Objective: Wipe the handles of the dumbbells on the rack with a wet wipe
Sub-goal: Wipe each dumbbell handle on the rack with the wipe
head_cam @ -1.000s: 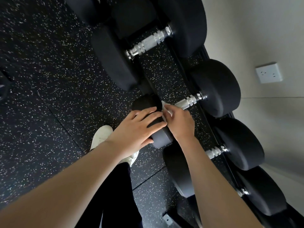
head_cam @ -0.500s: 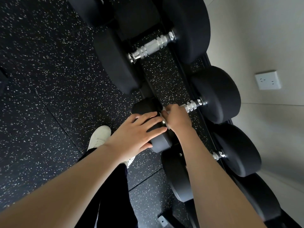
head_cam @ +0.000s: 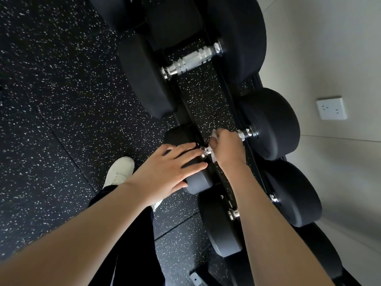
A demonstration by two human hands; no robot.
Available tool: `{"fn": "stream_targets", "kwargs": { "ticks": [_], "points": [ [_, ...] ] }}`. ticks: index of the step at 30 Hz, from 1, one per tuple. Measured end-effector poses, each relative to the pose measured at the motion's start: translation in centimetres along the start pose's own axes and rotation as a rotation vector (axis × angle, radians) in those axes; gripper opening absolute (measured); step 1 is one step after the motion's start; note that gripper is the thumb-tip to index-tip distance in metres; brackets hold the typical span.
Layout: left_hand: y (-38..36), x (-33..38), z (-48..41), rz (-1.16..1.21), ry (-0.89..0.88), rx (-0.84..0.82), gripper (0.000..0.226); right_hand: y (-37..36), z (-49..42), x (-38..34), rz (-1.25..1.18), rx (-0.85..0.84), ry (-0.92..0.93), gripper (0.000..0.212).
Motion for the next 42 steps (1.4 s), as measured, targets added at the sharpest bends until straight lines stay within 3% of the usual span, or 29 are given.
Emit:
{"fn": "stream_targets", "kwargs": {
  "ticks": [15,20,26,42],
  "points": [
    [-0.3,0.0,0.1,0.017,0.005,0.017,0.072,1.5,-0.1,3.6,0.113,0.317,-0.198,0.031],
    [-0.3,0.2,0.1,0.009,0.009,0.009,0.071,0.7,1.2,4.0,0.080,0.358,-0.175,0.028],
    [0.0,0.4,0.1,-0.003,0.011,-0.006,0.071,-0.3,2.0,3.9,-0.004,0.382,-0.169,0.032],
    [4.7,0.7,-0.8,-0.116,0.119,0.082,0.065,2.5,4.8,3.2,-0.409,0.548,-0.009,0.008]
  ]
}}
Point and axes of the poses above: each hand's wrist, its own z-axis away from the middle knuckle, its own y-axis out of the back of the hand, x = y × z, the point moved 2 cm from there along -z, towards the middle knuckle, and after that the axes turned 15 degrees about z, right-handed, at the moved point
